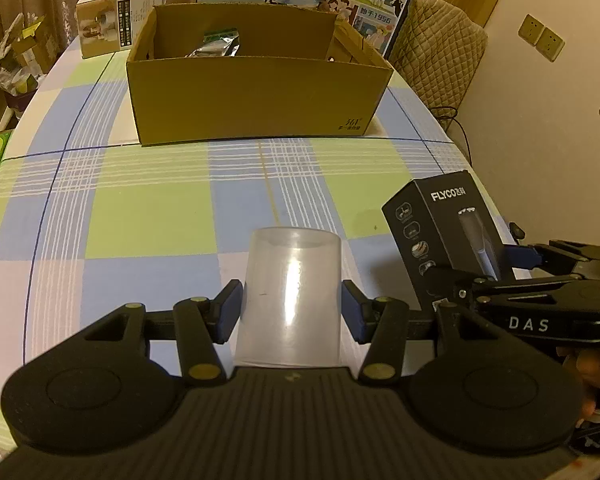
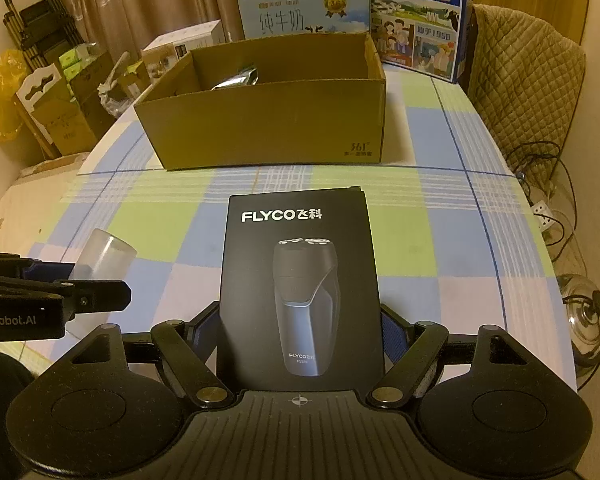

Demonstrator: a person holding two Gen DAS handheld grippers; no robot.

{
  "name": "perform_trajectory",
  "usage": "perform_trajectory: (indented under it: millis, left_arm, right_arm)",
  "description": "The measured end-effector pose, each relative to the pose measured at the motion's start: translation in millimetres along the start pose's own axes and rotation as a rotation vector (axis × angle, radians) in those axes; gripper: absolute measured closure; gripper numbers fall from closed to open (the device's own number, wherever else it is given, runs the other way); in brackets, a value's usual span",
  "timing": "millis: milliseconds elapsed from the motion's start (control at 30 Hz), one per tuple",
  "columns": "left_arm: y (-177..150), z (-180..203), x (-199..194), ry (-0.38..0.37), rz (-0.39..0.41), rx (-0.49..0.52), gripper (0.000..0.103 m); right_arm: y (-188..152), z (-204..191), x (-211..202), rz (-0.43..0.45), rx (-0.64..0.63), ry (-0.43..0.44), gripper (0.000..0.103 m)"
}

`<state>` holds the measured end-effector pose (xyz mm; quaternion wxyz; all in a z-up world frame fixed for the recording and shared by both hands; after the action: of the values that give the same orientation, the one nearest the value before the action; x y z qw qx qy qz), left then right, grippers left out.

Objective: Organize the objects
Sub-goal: 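Lift the plastic cup and shaver box and carry both toward the box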

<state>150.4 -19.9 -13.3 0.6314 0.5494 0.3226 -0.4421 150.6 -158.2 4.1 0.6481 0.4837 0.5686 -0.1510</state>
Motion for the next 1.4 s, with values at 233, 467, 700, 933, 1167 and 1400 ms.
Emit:
perform_trajectory:
  millis: [233,467,700,933,1167,1400]
  left_arm:
    - [3,2,-2,-0.008,0.007,-0.003,0.056]
    - [7,4,-4,-0.014,0.016,-0.001,0.056]
    - [16,8,-6,-0.020,0.028,0.005,0.056]
    - [27,9,-10,-0.027,0.043,0.005,0.056]
    - [37,9,-13,-0.032,0.056,0.004,0.056]
    - [48,9,-13,-0.036,0.059,0.006,0.056]
  right_arm:
    - [3,2,-2,0.010,0.000,-0.001,0.027]
    - [9,7,-7,0.023,0.001,-0.005,0.027]
    - [17,10,-12,0.036,-0.003,-0.008,0.027]
    - [24,12,-15,0.048,-0.008,-0.013,0.027]
    - [35,14,-17,0.059,-0.016,-0.018,0.027]
    - [45,18,-18,0.067,-0.020,-0.024,0.027]
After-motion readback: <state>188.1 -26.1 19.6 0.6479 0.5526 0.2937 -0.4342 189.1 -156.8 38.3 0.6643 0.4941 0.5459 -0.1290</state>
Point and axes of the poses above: each gripper's, at about its wrist camera, not at the fingertips, and x roughly the way its jaws point, z to its right, y to its top, the point moved 5 cm from there along x, roughly the way its jaws point, and after that the axes turned 9 degrees about -z, right-handed, at the moved point
